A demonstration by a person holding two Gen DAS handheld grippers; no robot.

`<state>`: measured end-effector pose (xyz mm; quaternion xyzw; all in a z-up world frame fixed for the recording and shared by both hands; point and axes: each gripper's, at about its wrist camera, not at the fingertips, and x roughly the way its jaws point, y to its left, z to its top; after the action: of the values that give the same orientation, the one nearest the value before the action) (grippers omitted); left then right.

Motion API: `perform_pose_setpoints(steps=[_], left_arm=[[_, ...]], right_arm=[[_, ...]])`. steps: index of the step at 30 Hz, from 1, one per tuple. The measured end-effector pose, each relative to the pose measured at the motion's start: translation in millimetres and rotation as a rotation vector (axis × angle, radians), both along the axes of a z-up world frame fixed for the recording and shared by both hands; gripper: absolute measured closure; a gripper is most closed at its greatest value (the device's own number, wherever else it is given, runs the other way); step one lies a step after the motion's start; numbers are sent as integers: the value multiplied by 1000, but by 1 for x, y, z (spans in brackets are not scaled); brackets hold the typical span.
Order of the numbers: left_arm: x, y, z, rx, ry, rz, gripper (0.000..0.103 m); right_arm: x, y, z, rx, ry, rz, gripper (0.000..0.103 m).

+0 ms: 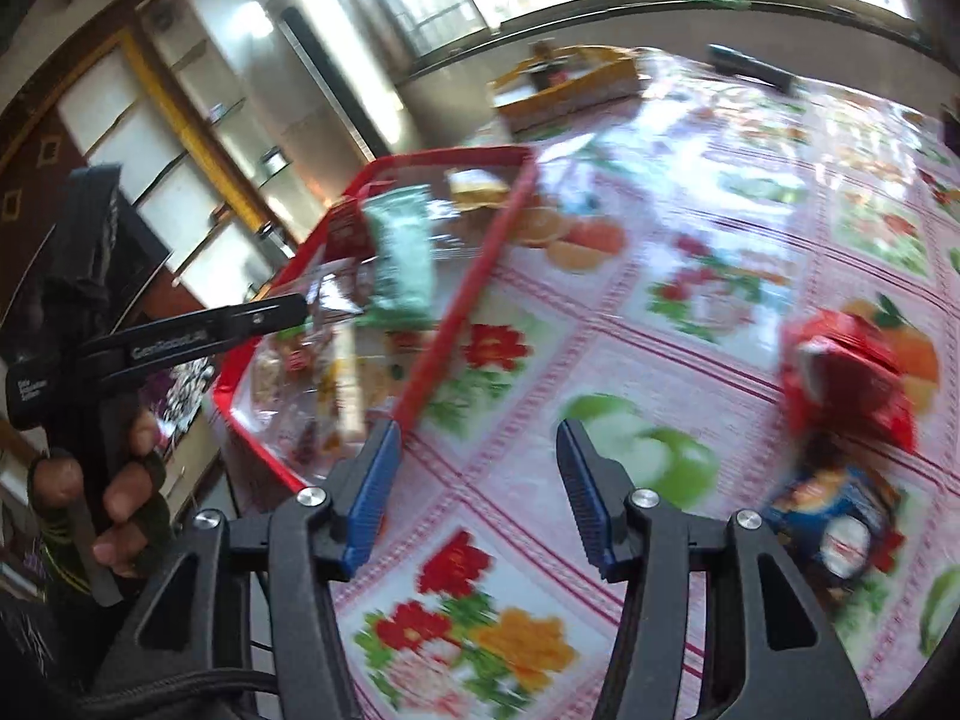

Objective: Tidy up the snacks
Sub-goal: 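Release the white packet into the tray with the left tool while the right tool drops the cake packet, then grasp the blue Danisa packet with the right tool while the left tool grasps the red chip bag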

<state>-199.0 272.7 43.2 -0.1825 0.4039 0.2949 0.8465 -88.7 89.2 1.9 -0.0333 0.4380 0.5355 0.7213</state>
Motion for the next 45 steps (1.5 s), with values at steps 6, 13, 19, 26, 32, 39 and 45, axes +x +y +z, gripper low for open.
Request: perform_pose_setpoints(steps=[6, 13, 19, 26, 32, 39, 45], left_arm=[[31, -37, 2, -13, -8, -117, 53], [60, -74, 1, -19, 1, -229, 53], [89, -99, -4, -33, 32, -365, 48], [126, -113, -5, -63, 61, -522, 42], [165, -125, -9, -76, 100, -688, 39], [211, -145, -21, -79, 155, -860, 39], [227, -175, -35, -39, 233, -1009, 39]], right_arm=[[23, -62, -4, -16, 16, -168, 47], [48, -104, -12, -32, 34, -279, 47], [55, -107, -17, -77, -10, -272, 38], [61, -78, -13, -187, -218, 42, 26], [72, -51, -32, -304, -282, 251, 23], [98, -71, -39, -250, -152, 144, 52], [91, -118, -32, -179, -89, 51, 53]])
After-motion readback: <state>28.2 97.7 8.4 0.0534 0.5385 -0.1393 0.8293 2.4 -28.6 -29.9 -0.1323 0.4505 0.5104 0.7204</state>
